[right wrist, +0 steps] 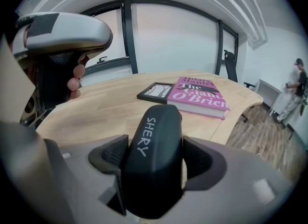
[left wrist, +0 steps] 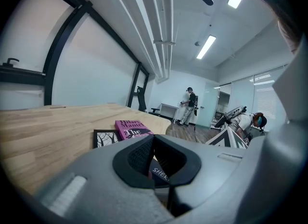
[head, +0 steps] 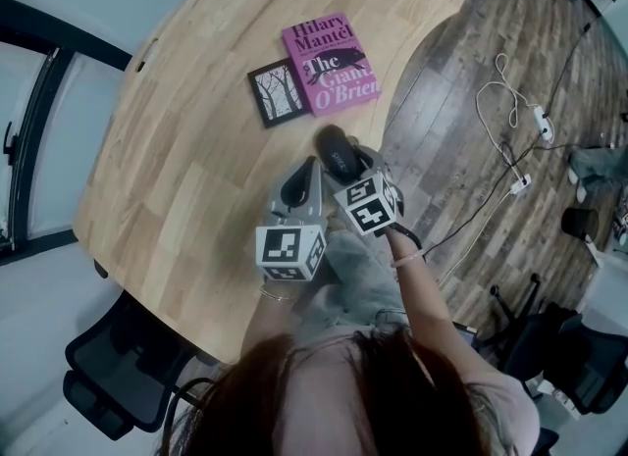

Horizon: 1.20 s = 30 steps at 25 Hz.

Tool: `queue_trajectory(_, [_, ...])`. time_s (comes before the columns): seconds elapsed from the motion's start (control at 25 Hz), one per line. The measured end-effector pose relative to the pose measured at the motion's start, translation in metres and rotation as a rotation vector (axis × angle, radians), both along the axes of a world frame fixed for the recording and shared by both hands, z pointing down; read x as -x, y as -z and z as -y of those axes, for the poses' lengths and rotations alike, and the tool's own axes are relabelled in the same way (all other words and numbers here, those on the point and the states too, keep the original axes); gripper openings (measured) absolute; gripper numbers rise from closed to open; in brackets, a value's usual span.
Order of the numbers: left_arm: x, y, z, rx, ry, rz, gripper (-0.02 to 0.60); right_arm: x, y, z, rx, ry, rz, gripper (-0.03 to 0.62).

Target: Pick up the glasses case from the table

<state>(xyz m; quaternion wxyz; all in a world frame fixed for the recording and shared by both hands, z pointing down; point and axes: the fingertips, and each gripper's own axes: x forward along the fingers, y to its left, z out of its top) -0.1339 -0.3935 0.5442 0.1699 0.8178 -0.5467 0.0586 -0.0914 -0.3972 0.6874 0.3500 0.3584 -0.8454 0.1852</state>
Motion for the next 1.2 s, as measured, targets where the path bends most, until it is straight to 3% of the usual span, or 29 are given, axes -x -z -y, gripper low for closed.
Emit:
queue_trajectory(0.36, [0.004,-0.002,-0.004,0.005,0.039,-0.009,0.009,0.000,-0.003,-0.001,0.058,-0.032,0.063,0.347])
queue_trajectory(1.2, [-0.001,0.035,-0.057,-0.073,0.053,0.015,0.009,-0.019,0.072,-0.042,-0.130,-0.032,0.162,0.347])
